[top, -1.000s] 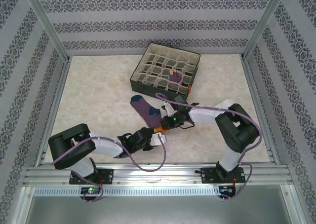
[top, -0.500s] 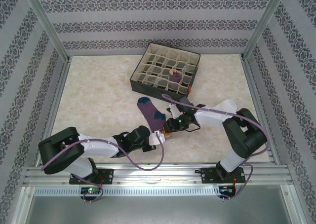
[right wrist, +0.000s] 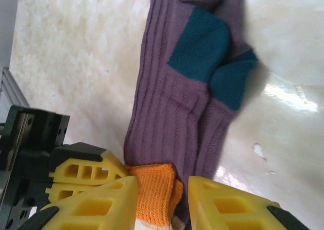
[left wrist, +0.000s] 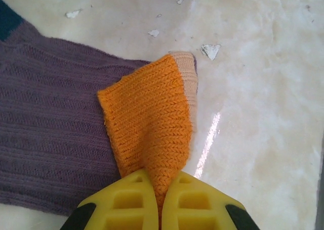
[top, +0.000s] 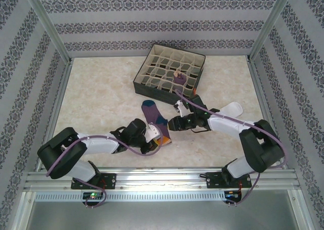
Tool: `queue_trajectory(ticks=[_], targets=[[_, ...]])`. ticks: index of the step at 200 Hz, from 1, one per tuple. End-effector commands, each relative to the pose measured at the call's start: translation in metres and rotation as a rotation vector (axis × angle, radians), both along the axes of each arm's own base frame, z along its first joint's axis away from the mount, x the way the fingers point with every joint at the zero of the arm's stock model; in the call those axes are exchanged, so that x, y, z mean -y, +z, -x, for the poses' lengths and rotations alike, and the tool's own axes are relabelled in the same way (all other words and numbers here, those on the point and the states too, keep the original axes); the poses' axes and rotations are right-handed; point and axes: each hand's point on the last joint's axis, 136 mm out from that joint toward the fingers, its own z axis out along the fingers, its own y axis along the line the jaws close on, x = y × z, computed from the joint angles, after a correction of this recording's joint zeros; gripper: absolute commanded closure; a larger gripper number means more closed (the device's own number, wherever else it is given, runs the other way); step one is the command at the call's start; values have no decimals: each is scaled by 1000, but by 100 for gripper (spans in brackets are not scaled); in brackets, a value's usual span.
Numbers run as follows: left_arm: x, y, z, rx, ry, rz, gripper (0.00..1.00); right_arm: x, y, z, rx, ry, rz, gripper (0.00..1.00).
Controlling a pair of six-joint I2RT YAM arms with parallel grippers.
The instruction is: Roll the socks
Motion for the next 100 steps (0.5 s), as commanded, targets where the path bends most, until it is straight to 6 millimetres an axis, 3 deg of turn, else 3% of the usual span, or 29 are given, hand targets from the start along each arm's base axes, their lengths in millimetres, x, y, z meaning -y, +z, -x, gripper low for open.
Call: queue_trajectory(ticks=[1,44,100], targets=[[-6,-10,10,-181,47,15,100,-17,-4,13,-4,95,-62,64],[-11,-7,-3,-319,118,105,100,-35,-21,24,-3,209,-39,59],[-33,-19,-28,-483,310,133,100,-34,-39,30,-40,243,-15,57]])
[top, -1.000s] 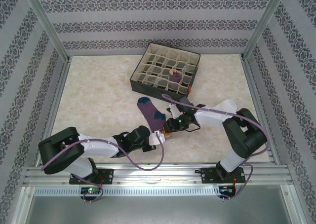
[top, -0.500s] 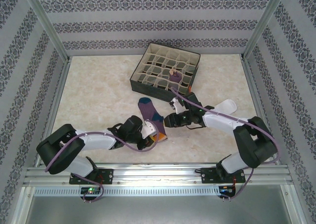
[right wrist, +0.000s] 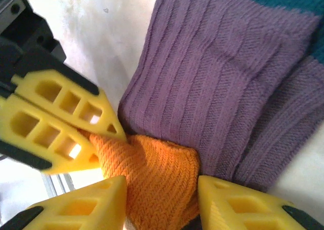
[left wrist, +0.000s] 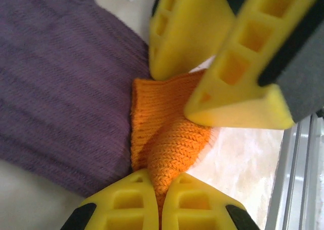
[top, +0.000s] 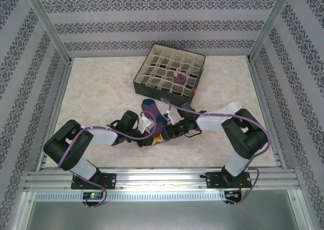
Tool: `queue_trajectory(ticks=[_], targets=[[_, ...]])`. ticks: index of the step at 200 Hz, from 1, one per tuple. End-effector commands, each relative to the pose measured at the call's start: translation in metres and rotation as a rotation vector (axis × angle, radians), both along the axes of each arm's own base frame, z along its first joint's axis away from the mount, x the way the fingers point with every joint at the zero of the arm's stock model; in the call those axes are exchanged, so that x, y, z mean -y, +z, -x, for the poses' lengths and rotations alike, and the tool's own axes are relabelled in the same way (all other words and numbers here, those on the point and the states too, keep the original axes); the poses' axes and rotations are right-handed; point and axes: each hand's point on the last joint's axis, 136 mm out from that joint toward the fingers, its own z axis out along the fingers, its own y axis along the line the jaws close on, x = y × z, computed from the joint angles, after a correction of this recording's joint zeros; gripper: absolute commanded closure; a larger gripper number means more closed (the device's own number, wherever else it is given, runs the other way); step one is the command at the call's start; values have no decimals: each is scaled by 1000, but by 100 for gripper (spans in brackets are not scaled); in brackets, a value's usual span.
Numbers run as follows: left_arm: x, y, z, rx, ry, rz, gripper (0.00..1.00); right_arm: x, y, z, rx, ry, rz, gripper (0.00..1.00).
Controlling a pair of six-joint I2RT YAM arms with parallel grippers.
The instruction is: Roll the socks
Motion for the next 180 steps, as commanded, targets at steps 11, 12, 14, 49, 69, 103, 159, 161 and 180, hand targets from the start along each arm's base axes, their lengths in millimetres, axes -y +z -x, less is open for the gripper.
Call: queue_trajectory(ticks=[11,12,14,49,69,103,159,161,180], targets=[[-19,-22,-10,-162,142,-41,100,-6,-1,4,10,59,-23,57],[-20,-23,-10,-163,144,-41,100,-6,-1,5,9,60,-23,57],[-20,-23,-11,-167,150,-41,100,-7,-1,5,10,63,-26,57],[-24,-37,-14,-249,195,-51,100,-14,4,10,33,108,-46,56],[-24,-43,-15,-279,204,-54,100,-15,8,8,51,109,-57,56],[-25,-43,-18,-256,210,-62,100,-3,-9,-4,65,49,81,75],[-38,-25,-22,-55,158,-133,75,20,-35,-23,-20,-80,292,90],[-38,-23,-21,-41,153,-135,75,20,-36,-23,-29,-80,295,90],[-37,3,-23,132,111,-102,75,22,-47,-21,-89,-91,335,90]])
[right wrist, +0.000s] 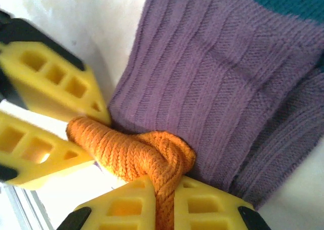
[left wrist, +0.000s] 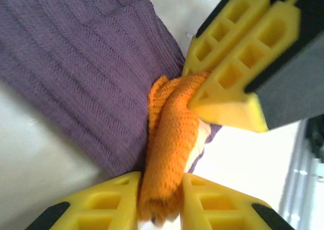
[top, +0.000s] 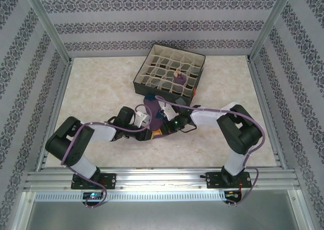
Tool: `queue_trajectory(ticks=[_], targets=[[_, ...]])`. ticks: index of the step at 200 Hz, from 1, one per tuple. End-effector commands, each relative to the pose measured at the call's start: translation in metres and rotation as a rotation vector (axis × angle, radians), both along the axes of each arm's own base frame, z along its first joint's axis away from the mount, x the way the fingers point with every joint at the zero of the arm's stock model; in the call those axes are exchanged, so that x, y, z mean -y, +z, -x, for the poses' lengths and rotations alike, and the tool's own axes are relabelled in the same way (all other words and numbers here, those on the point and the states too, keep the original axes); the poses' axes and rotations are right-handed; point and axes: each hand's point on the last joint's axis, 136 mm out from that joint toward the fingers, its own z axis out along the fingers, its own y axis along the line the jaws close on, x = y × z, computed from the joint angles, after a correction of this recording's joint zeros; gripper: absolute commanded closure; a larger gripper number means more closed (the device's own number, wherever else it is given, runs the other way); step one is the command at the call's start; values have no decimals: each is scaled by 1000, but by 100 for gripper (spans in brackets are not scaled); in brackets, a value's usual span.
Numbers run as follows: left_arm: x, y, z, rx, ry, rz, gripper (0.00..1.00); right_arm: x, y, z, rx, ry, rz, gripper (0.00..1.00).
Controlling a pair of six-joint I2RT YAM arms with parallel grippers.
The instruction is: Roll the socks
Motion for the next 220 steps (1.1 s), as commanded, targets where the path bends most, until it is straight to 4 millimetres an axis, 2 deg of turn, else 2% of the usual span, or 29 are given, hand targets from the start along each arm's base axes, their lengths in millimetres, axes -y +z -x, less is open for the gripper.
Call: queue_trajectory(ticks=[1,19,49,80,140,167,196,220], targets=[[-19,3,6,163,-25,-105,75,30,-39,10,-124,-73,198,90],[-15,31,9,377,-66,-101,74,35,-45,9,-148,-90,238,90],[-6,63,20,737,-151,-165,70,36,-49,10,-188,-91,264,90],[-8,79,4,780,-42,-187,69,34,-50,10,-210,-90,270,89],[14,51,-9,605,9,-120,70,31,-51,11,-232,-83,265,87],[19,47,-16,585,38,-106,71,33,-52,14,-233,-77,270,86],[17,39,-26,558,72,-149,71,32,-52,15,-233,-77,263,85],[13,19,-27,500,69,-213,71,27,-46,14,-218,-75,238,80]])
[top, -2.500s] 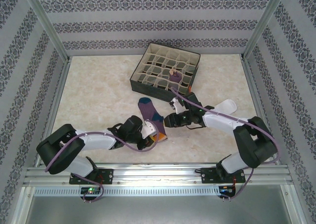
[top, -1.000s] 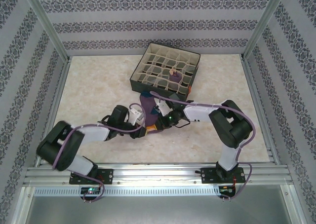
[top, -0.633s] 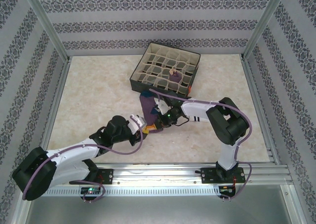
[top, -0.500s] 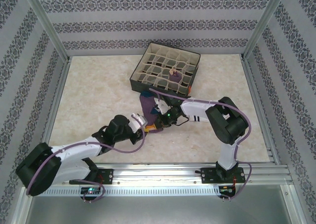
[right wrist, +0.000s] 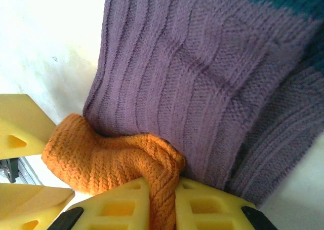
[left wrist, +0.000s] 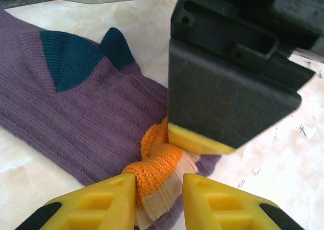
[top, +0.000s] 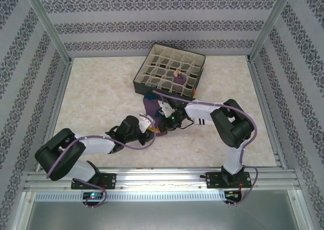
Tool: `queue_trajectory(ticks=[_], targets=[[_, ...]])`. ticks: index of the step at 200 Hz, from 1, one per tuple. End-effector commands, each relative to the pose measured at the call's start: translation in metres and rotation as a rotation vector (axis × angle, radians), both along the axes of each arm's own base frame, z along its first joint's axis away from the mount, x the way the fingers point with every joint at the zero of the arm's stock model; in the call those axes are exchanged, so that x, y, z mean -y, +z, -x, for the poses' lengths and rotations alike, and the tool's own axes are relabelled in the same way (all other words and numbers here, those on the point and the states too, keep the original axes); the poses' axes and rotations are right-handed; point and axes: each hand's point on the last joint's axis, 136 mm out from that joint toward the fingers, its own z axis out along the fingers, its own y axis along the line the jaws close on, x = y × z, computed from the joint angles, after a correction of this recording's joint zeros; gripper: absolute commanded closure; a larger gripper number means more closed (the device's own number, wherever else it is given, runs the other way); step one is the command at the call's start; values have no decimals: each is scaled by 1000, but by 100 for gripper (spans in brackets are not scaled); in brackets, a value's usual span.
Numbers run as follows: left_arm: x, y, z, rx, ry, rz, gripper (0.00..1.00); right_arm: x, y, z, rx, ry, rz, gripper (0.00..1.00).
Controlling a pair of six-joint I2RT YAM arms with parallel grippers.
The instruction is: Roll the socks
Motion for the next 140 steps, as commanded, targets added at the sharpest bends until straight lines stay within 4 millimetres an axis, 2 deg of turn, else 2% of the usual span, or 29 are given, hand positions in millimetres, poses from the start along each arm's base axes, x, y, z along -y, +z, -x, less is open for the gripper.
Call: queue_trajectory(ticks=[1,29,46,69,96,118,140], targets=[[2,-3,-11,-17,46,-10,71,31,-41,19,-69,-27,173,80],[-14,-35,-9,-136,107,-105,73,25,-19,8,-8,-52,107,66],[-22,-52,-5,-219,146,-124,73,23,3,-3,43,-95,40,58],[-29,-70,1,-325,176,-142,73,30,29,-20,107,-174,-32,56],[-32,-83,6,-414,196,-138,74,40,53,-35,204,-216,-31,55],[-32,-88,7,-454,199,-145,74,34,59,-38,232,-198,-40,55],[-33,-92,6,-487,213,-154,74,23,47,-36,219,-153,-17,55]])
